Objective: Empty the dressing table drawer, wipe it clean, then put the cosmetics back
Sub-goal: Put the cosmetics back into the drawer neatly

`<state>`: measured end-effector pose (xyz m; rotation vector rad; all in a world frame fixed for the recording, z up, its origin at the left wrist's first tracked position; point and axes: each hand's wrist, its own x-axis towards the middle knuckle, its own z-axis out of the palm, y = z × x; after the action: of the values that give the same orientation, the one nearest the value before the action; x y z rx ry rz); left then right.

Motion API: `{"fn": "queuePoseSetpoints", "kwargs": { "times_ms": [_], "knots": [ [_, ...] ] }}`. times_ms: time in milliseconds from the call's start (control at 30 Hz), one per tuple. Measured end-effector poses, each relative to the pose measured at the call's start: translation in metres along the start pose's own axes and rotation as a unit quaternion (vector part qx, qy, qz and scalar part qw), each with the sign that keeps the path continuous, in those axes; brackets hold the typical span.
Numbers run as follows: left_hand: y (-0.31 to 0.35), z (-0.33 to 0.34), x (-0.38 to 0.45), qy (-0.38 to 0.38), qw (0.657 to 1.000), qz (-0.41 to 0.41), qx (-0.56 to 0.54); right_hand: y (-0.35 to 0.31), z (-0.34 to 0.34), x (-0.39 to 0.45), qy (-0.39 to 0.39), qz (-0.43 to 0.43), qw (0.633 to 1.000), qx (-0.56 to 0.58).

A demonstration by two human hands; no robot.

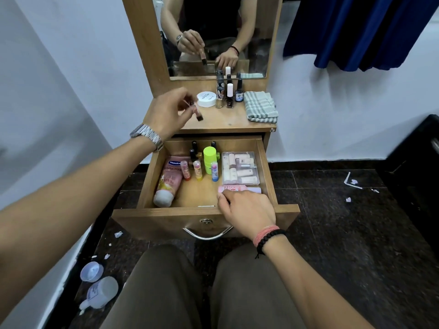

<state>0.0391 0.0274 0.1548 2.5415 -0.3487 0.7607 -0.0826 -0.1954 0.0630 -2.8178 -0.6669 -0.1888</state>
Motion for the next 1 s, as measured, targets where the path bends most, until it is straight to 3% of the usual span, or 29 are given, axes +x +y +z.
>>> {"fn": "queuePoseSetpoints", "kwargs": {
  "times_ms": [167,367,500,1000],
  "knots": [
    [-0.004,-0.011,-0.073,-0.077,0.995,0.059,-0.035,-0.001,-0.001,0.000,-0.003,0.004,1.000,-0.001],
    [-0.018,0.010,-0.101,-0.207,0.976,0.012,0.068,-0.001,-0.003,0.000,-0.010,0.009,1.000,-0.007],
    [-0.016,0.018,-0.105,-0.230,0.965,0.002,0.127,-0.002,-0.002,0.000,-0.009,0.008,1.000,-0.008],
    [-0.026,0.022,-0.116,-0.259,0.956,-0.022,0.139,0.000,-0.002,0.000,-0.020,0.019,1.000,-0.012]
  ]
}}
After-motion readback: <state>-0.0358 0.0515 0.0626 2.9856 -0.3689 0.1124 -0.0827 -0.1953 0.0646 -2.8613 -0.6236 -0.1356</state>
